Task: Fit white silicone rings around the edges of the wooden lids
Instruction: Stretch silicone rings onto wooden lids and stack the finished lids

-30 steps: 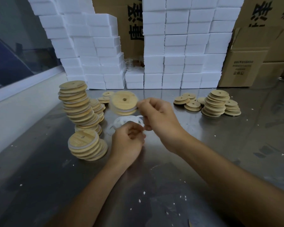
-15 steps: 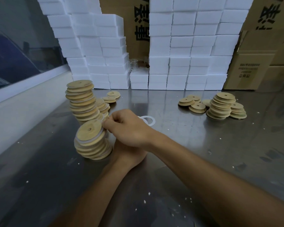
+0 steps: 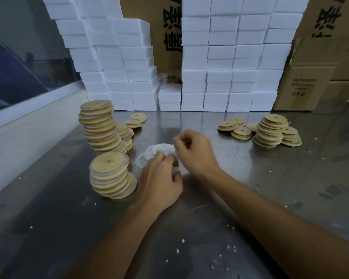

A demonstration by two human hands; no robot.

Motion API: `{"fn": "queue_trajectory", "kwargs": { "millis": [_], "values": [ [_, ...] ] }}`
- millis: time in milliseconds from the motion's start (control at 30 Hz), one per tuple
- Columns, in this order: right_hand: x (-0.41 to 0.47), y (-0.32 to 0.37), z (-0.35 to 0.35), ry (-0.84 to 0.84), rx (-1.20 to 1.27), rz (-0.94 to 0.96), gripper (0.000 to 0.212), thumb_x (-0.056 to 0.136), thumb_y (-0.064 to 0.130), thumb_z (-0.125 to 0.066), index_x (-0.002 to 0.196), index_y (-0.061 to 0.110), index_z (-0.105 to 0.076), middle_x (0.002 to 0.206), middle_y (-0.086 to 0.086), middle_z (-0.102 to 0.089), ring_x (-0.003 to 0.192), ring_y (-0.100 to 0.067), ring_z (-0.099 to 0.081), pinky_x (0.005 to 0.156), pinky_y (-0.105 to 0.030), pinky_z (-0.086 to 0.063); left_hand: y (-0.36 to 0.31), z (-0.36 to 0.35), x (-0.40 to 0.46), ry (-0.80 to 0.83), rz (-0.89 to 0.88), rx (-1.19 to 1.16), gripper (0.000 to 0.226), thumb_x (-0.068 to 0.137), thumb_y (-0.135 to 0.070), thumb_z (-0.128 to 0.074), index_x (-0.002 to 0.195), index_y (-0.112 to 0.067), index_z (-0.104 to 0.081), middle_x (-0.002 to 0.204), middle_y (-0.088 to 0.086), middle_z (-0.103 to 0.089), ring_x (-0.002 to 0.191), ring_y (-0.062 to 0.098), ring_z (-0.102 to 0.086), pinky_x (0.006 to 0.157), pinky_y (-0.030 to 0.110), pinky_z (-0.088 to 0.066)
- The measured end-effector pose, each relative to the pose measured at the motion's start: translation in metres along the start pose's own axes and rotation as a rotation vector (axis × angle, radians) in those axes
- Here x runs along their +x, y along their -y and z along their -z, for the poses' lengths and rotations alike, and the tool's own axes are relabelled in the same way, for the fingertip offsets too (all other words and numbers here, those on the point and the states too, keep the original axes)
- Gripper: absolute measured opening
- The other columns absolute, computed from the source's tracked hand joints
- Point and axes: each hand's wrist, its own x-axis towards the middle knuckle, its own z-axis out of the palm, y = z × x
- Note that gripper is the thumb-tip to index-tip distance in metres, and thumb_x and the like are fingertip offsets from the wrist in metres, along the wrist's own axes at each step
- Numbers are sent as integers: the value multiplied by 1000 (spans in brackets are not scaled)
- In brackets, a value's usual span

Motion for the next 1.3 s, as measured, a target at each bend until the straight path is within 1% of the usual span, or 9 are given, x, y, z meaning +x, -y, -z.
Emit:
{"fn": "queue_trajectory", "kwargs": {
  "millis": [133,200,300,467,600,767,1033,1167,1300],
  "values": [
    [19,-49,25,-142,-179,-74,24,94,21,-59,118,18,-59,127,-2,-53,98,-15,-59,90,-33,-50,4,-2,8,-9,19,257,39,93,-35,-50,129,-21,-53,134,3,-46,112,25,-53,89,36,-42],
    [31,-63,32,-182,-256,-84,35,93,21,-60,127,19,-54,139,-3,-45,99,-13,-52,84,-29,-43,4,-3,10,8,79,318,40,94,-39,-45,129,-20,-52,133,4,-51,113,27,-53,92,39,-41],
    [49,-75,37,-177,-374,-122,47,91,20,-59,136,18,-46,148,-3,-35,111,-22,-56,86,-36,-48,3,-2,8,1,75,355,33,95,-36,-42,118,-19,-58,123,3,-58,108,27,-55,90,40,-40],
    [72,-88,40,-124,-569,-162,62,89,20,-56,146,19,-33,162,-4,-15,125,-33,-50,81,-43,-46,5,-1,6,-36,74,299,30,98,-29,-45,123,-20,-60,125,0,-57,108,24,-56,89,40,-45],
    [87,-94,44,-60,-745,-208,63,91,29,-51,149,21,-26,163,-7,-10,125,-39,-49,75,-42,-38,6,-2,5,-72,66,273,26,99,-29,-46,118,-21,-62,118,-2,-58,100,22,-58,83,38,-47],
    [96,-97,50,-4,-938,-273,49,94,45,-39,134,16,-44,139,-17,-37,110,-39,-52,76,-40,-29,7,-3,7,-87,69,261,24,99,-26,-49,119,-22,-60,119,-1,-56,98,23,-59,82,36,-45],
    [82,-97,50,-62,-831,-214,40,96,44,-45,124,16,-46,131,-16,-41,96,-40,-57,71,-42,-35,7,-4,8,-114,33,192,21,94,-10,-55,111,-20,-60,107,-2,-61,95,23,-59,78,36,-47],
    [72,-97,55,-12,-740,-244,62,86,52,-54,135,16,-44,139,-14,-39,113,-41,-54,82,-45,-43,7,-3,8,-110,19,134,26,89,-4,-57,111,-17,-62,107,0,-61,95,25,-59,77,35,-46],
    [58,-93,59,21,-678,-247,70,76,64,-60,123,13,-56,134,-11,-42,107,-36,-57,82,-41,-44,5,-2,7,-105,12,94,23,86,-3,-59,107,-13,-63,106,3,-63,96,26,-58,78,35,-45]
  ]
}}
